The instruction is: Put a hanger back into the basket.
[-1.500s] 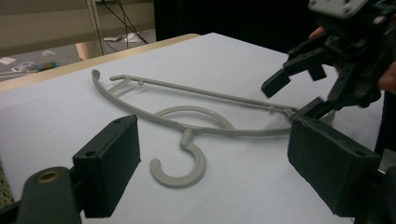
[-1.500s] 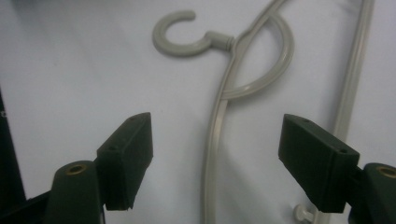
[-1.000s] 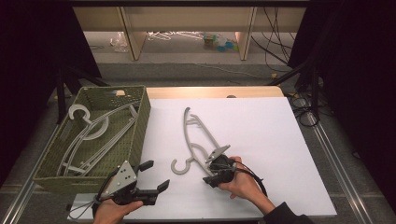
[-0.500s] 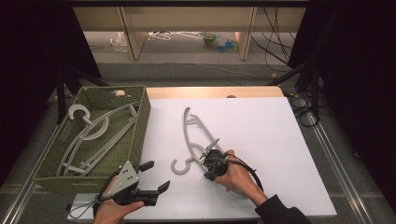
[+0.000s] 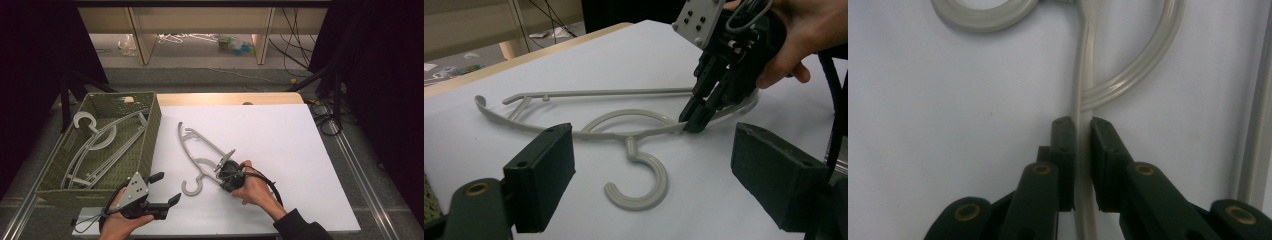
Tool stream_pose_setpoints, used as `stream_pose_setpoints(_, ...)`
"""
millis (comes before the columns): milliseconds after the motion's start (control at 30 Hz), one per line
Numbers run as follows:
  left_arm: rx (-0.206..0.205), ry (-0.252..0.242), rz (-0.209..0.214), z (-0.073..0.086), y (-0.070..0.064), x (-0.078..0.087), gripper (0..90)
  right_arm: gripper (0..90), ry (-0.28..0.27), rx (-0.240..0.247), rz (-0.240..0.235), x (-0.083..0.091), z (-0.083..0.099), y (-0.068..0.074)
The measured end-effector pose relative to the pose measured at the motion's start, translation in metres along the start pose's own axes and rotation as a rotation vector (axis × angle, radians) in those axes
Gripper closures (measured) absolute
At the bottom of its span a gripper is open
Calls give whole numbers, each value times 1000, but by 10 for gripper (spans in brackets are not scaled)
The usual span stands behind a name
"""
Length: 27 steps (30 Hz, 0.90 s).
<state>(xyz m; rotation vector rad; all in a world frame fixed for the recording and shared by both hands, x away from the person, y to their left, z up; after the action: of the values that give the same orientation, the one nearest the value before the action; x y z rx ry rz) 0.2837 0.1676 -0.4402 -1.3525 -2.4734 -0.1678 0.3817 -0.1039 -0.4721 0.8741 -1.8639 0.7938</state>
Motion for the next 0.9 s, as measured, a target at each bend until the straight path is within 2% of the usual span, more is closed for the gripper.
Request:
stream_pose_setpoints(67, -5, -1, 4, -1, 0, 0, 178, 820, 2, 31, 12, 3, 2, -1)
stream_pose_setpoints(133, -10, 8, -3, 0, 0, -1, 180, 820, -11, 53, -4, 9, 5, -5)
stream_pose_setpoints(200, -40, 21, -17, 0, 0, -1, 183, 820, -24, 63, -12, 15, 8, -6)
stream_pose_setpoints(400, -55, 57, -28, 0, 0, -8, 207, 820, -48, 118, -80, 38, 23, -2)
stream_pose_setpoints(467, -28, 58, -29, -1, 1, -12, 228, 820, -50, 135, -94, 44, 27, -1)
stream_pose_setpoints(567, -66, 90, -41, -2, 2, -18, 251, 820, -60, 153, -123, 51, 31, -1)
stream_pose_setpoints(667, -82, 123, -29, -2, 3, -25, 272, 819, -66, 190, -150, 61, 33, 2)
stream_pose_setpoints(767, -115, 174, -11, -1, 2, -33, 273, 816, -98, 196, -180, 69, 34, 4)
stream_pose_setpoints(900, -200, 234, 13, -2, -2, -44, 293, 816, -109, 210, -191, 78, 37, 4)
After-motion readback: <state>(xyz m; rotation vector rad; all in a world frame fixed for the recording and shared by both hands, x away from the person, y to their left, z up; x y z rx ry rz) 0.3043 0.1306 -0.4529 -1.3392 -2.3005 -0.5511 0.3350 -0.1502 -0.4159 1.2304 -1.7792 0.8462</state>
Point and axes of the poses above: each handheld gripper's, and its own axes: x roughly backward along the jaws, z roughly out of its underside, y roughly to its left, the point moved 1 cm from there along -x, roughly forward along the jaws, and after that the axes turned 9 degrees about z, right-handed, at the moved point
